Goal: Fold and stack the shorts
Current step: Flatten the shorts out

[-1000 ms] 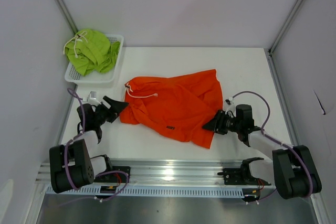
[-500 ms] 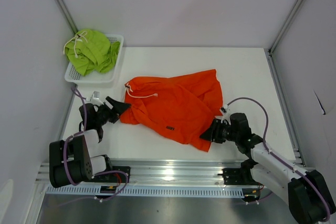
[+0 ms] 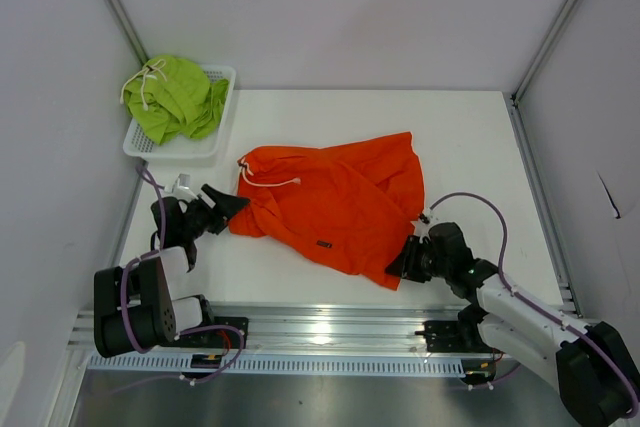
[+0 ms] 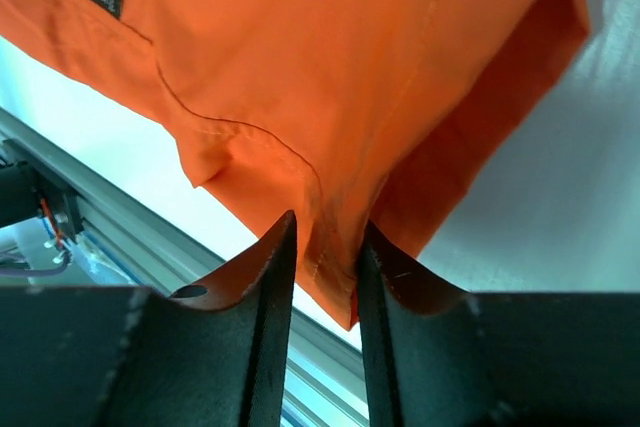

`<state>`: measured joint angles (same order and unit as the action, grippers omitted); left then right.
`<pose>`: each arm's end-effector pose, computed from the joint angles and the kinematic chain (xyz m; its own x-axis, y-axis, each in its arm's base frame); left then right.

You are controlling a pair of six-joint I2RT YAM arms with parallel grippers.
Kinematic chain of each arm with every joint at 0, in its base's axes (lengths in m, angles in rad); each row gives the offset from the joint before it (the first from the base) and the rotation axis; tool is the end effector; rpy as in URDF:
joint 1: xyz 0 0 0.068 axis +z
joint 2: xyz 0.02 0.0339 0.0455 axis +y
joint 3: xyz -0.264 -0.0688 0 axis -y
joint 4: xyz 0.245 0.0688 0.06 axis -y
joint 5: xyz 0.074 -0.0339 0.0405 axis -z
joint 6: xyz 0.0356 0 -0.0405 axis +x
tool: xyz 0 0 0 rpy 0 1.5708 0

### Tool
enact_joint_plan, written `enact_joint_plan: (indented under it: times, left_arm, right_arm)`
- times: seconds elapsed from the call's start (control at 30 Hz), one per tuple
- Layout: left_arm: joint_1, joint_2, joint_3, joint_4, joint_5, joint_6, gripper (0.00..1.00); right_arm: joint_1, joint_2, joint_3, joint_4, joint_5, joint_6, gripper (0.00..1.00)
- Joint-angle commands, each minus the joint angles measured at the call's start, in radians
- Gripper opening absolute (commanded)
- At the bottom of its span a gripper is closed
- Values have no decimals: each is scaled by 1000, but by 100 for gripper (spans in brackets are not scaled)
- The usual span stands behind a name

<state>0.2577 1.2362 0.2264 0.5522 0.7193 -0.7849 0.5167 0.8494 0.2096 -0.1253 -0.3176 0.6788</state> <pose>0.2041 0.0295 0.1428 -0.5707 -0.7002 -0.4289 -0.0332 0.5416 -0.8400 0.1300 0.0866 0.1389 -0.8863 0.1824 -0.4256 -0.1396 0.7711 0.6212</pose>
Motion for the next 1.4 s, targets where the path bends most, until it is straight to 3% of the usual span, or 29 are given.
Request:
enact_joint_plan:
  times: [0.0,0.1,0.2,0.27,0.47,0.67,0.7,0.77,0.8,1.0,1.2,1.3,1.37]
  left_arm:
    - [-8,2,11,41,28,24,77]
    - [-6,3,11,45,28,24,74]
    - [-8,3,13,43,28,27,73]
    - [-8,6,16,43,29,27,74]
    - [-6,17,16,52,34,29,71]
    - [-8,34,8,113,51,15,37]
    - [-8,40,8,171,67,-3,23]
    - [-6,69,5,256,94,-42,7]
    - [-8,80,-10,372,123,-101,0]
    - [2,88,-84,819,183,-328,0]
    - [43,66,-119,995,200,-460,0]
    - [61,88,-122,1175,206,-554,0]
    - [63,83,-119,1175,201,-570,0]
  right_arm:
    - [14,-27,-1,-27,63,27,30]
    - [13,-50,1,-45,89,36,24]
    - [13,-75,10,-71,124,45,7]
    - [13,-85,25,-92,143,47,1]
    - [13,-115,73,-152,183,33,0]
    - [3,-125,119,-178,209,16,0]
    - [-7,-127,140,-184,210,4,0]
    - [-21,-127,166,-213,213,-8,0]
    - [-44,-127,195,-223,213,-25,0]
    - [-199,-147,298,-267,115,-93,0]
    - [-450,-174,381,-326,6,-163,0]
    - [-576,-211,381,-355,-38,-177,0]
    - [-668,-237,373,-355,-110,-183,0]
